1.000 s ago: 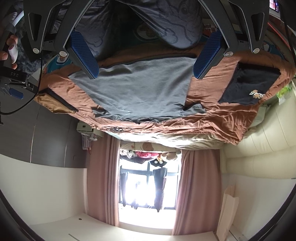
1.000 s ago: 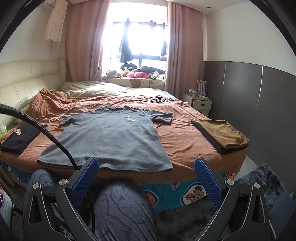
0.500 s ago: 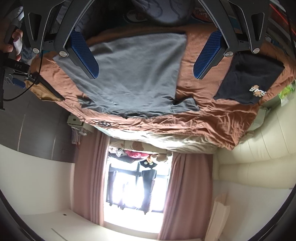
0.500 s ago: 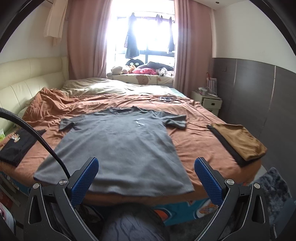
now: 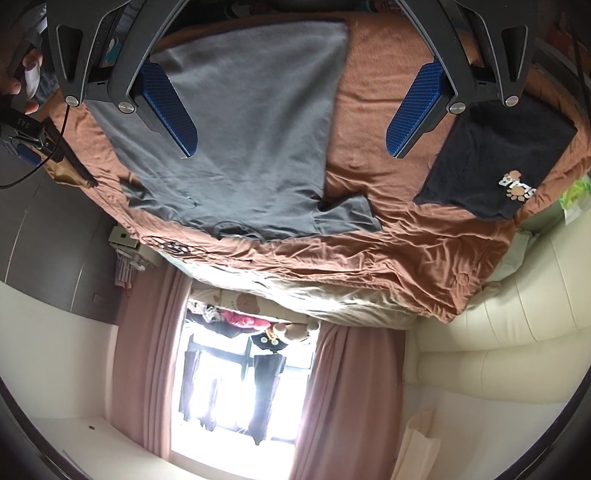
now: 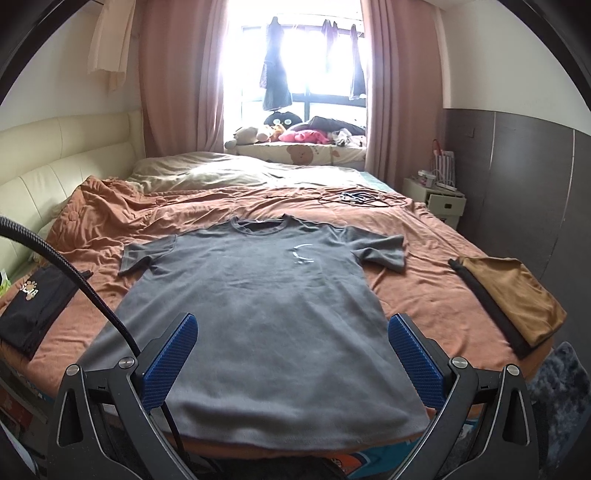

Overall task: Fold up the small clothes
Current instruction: 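Move both tools toward the grey T-shirt's sleeve and side edge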

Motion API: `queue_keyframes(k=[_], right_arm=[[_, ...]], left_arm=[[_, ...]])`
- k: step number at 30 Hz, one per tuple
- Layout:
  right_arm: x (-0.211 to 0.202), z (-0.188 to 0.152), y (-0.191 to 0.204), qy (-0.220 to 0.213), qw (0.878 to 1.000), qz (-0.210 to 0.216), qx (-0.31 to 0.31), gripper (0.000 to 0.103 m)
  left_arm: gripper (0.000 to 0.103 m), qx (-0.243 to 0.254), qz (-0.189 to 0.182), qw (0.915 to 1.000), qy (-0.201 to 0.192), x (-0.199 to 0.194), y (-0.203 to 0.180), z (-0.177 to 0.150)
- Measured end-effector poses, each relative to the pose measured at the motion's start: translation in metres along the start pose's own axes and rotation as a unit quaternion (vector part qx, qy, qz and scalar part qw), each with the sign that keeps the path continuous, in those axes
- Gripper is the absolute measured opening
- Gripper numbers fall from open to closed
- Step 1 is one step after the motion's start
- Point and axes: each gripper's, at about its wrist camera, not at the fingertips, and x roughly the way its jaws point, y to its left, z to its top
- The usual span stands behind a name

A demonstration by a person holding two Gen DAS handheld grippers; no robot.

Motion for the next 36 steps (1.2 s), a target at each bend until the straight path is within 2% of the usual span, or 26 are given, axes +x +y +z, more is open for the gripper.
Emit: queue_keyframes(k=[12, 20, 22, 30, 32, 34, 36], right_arm=[[0.055, 0.032, 0.011, 0.023, 0.998, 0.049, -0.014, 0.103], [0.107, 0.052, 0.018, 0.046, 0.995, 0.083, -0.040, 0.077], [0.124, 0.060, 0.019, 0.058, 0.993, 0.098, -0.036, 0.067], [0.194, 0.092, 0.031, 0.093, 0.986, 0.137, -0.028, 0.054], [0.210, 0.101, 0.036, 0.099, 0.983, 0.150, -0.028, 0.053], [0.224, 0.106, 0.041, 0.104, 0.980, 0.170, -0.025, 0.045], [0.241, 0.113, 0.047, 0.113, 0.977, 0.181, -0.023, 0.043]], left_arm=[[0.102, -0.008, 0.011, 0.9997, 0.020, 0.055, 0.035, 0.033], [0.089, -0.018, 0.012, 0.9991, 0.036, 0.102, 0.059, 0.061], [0.087, -0.018, 0.013, 0.9988, 0.044, 0.117, 0.065, 0.069], [0.081, -0.017, 0.014, 0.9968, 0.076, 0.181, 0.088, 0.096], [0.081, -0.024, 0.013, 0.9956, 0.089, 0.200, 0.097, 0.101], [0.081, -0.033, 0.012, 0.9941, 0.103, 0.220, 0.106, 0.106], [0.078, -0.046, 0.012, 0.9923, 0.114, 0.238, 0.115, 0.107]])
